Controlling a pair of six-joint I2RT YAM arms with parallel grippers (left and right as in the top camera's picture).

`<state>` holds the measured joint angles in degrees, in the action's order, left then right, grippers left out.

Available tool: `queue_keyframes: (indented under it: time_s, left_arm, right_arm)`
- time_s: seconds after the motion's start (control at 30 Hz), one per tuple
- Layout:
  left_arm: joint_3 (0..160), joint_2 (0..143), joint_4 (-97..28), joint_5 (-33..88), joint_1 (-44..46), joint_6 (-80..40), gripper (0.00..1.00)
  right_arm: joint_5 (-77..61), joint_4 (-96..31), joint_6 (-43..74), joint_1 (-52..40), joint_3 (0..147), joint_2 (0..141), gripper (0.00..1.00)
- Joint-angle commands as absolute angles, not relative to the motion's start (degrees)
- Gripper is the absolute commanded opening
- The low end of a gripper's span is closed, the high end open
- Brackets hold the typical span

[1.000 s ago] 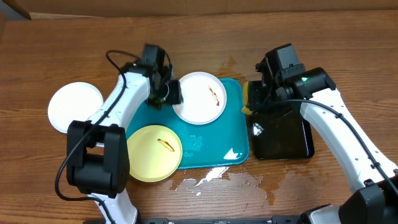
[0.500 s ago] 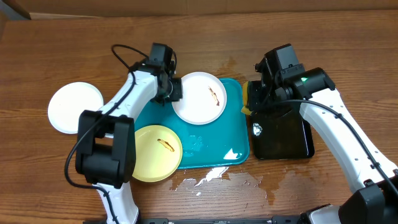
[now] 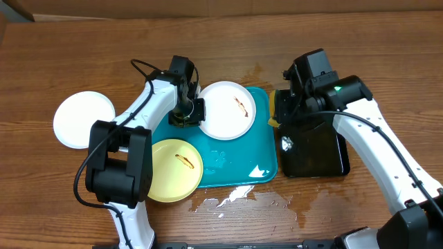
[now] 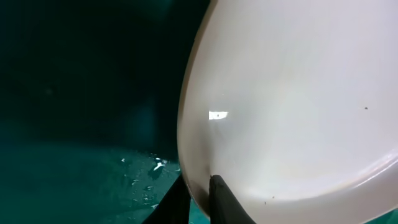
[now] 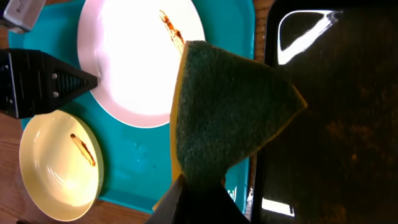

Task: Clean dirty plates on tray and stack at the side
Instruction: 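Slide the white plate rightward across the teal tray with left gripper, then lower the sponge in the right gripper onto the white plate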

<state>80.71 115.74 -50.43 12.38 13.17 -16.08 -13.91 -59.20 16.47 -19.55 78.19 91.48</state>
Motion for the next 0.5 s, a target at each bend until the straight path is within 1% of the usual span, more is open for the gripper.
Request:
queue_keyframes:
  time_s: [0.0, 0.13, 0.27, 0.47]
  left_arm:
    - [80.71, 116.16, -50.24, 14.00, 14.11, -13.87, 0.14]
    - [80.73, 116.16, -46.78, 9.56, 14.09, -13.91, 0.20]
    - [80.73, 116.16, -44.23, 8.38, 14.09, -13.91, 0.20]
    - [80.71, 117.01, -44.01, 8.36, 16.47, -14.20, 0.21]
  right_arm:
    - [-13.58, -58.37, 16.03, -21.39, 77.95, 91.42, 0.10]
    - [-13.58, -57.45, 16.05, -22.72, 77.95, 91.42, 0.10]
    - [-13.56, -56.93, 16.08, -23.24, 77.95, 91.42, 0.09]
    - [-13.58, -56.60, 16.08, -23.24, 77.95, 91.42, 0.10]
